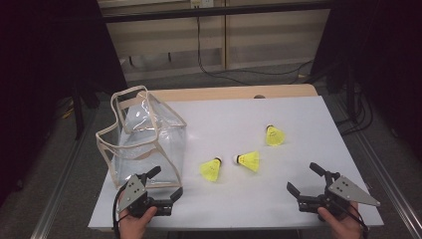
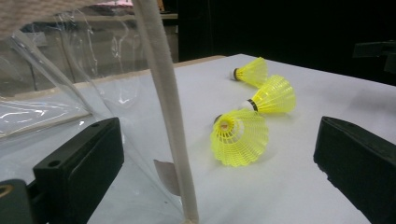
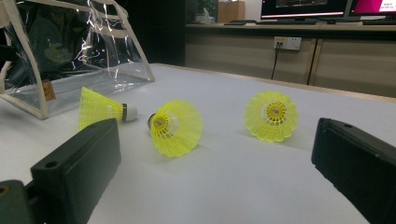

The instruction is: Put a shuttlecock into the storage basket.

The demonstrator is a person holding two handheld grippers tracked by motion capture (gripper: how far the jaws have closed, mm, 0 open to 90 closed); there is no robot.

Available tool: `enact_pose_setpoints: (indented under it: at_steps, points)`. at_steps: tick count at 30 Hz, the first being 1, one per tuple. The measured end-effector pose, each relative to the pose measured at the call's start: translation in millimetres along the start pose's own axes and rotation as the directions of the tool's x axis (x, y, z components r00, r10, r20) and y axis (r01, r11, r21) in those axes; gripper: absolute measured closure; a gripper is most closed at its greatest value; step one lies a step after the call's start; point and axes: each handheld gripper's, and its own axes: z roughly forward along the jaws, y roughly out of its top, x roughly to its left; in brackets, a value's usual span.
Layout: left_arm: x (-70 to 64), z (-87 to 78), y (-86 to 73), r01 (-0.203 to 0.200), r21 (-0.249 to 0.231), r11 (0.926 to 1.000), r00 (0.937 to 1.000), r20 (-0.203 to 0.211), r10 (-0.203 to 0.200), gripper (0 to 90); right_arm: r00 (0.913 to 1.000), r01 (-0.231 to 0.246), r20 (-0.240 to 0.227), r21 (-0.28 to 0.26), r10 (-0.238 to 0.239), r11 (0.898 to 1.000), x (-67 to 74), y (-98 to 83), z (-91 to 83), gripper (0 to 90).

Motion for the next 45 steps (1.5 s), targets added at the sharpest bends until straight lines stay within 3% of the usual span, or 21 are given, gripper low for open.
enact_pose_setpoints:
  at_steps: [23,45]
  points:
    - [-8.5,9.9,1.2,-0.021,0.025,0.9995,0.9974,0.069,0.019,2.1,1.0000,0.005,-0.005,0.002,-0.005,1.000,1.6,-0.1,0.6,1.1]
    - [-16.6,25.3,1.5,-0.033,0.055,0.9980,0.9901,0.138,0.025,2.3,1.0000,0.008,-0.003,-0.001,-0.008,1.000,1.3,0.0,0.5,1.2]
